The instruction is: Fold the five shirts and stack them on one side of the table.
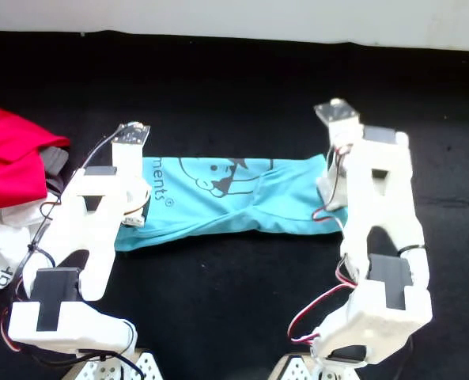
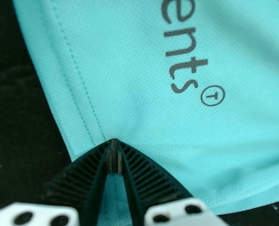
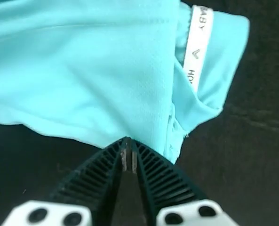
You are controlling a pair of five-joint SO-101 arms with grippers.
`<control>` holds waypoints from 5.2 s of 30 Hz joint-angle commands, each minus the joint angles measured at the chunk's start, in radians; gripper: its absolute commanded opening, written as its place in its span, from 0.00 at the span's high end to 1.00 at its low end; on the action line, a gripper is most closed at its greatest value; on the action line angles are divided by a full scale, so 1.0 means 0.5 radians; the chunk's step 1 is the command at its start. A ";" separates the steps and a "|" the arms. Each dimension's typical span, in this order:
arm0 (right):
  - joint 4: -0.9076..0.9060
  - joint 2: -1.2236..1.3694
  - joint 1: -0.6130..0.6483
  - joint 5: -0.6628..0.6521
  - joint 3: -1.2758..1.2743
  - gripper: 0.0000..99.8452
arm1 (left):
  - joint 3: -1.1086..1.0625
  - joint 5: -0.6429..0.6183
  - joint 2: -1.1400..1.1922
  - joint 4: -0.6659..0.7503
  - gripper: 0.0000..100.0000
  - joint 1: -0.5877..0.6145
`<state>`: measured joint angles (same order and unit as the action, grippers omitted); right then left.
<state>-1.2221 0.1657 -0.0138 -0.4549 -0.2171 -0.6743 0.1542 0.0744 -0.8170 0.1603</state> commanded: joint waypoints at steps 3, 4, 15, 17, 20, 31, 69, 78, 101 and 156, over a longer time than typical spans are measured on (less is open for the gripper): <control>0.238 0.026 -0.164 -0.031 -0.149 0.99 | -0.026 0.009 -0.005 0.021 0.99 0.005; 0.173 0.026 -0.180 -0.034 -0.146 0.99 | -0.026 0.009 -0.005 0.021 0.99 0.005; -0.127 -0.637 -0.140 -0.132 -0.229 0.99 | 0.155 0.006 -0.011 -0.061 0.99 0.020; -0.155 -0.802 -0.140 -0.132 -0.226 0.99 | 0.318 0.006 -0.057 -0.285 0.99 0.005; -0.269 -1.054 -0.140 -0.129 -0.226 0.99 | 0.615 0.006 -0.183 -0.672 0.99 0.011; -0.578 -1.711 -0.032 -0.120 -0.615 0.71 | 1.082 0.077 0.048 -1.049 0.79 0.216; 0.830 -2.828 -0.922 -0.071 -2.914 0.99 | 2.245 0.288 1.002 -1.323 0.99 0.575; 0.901 -2.828 -0.944 0.080 -2.938 0.99 | 2.499 0.353 0.980 -1.734 0.99 0.354; 0.904 -2.828 -0.941 0.089 -2.941 0.99 | 2.684 -0.025 0.591 -1.350 0.99 -1.355; 0.904 -2.828 -0.941 0.089 -2.941 0.99 | 3.104 -0.341 0.934 -1.875 0.99 -1.640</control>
<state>-0.7940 -1.2459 -0.4588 -0.4166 -1.6609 0.8846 -0.0130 0.6866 -1.7515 -0.6759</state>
